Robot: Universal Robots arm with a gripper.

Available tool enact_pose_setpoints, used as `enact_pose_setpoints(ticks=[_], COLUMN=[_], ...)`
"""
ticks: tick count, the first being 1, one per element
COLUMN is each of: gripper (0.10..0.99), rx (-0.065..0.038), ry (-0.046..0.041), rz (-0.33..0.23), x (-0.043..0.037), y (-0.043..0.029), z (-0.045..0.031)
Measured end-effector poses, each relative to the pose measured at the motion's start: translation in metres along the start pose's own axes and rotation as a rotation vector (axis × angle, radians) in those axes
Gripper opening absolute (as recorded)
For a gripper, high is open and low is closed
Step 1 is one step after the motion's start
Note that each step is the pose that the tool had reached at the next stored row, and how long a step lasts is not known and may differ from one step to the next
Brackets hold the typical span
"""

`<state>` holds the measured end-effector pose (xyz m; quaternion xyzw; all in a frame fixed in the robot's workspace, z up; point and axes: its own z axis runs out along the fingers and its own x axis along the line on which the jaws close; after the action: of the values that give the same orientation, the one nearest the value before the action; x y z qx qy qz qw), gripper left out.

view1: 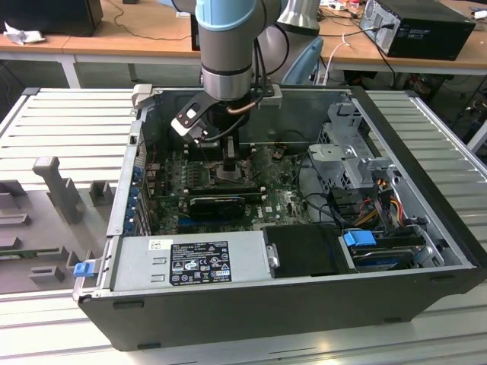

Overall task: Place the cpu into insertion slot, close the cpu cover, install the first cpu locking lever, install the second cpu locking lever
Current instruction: 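Place the cpu into insertion slot, then close the cpu cover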

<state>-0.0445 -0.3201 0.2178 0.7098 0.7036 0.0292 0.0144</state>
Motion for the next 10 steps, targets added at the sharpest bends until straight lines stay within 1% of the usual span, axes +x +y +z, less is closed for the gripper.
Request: enact_pose_setpoints(ticks=[5, 8, 9, 10], gripper=[0.106, 0.106, 0.106, 0.106], rx=[0.001, 0.004, 0.006, 0.023], ry=[0.0, -0.0001, 0.0003, 0.0021], rz=[0.0, 0.0, 0.0, 0.001], x=[0.0002, 0.0003, 0.0003, 0.0003], y=[0.0005, 0.001, 0.0015, 0.0058], z=[-0.0082, -0.0123, -0.0124, -0.0122])
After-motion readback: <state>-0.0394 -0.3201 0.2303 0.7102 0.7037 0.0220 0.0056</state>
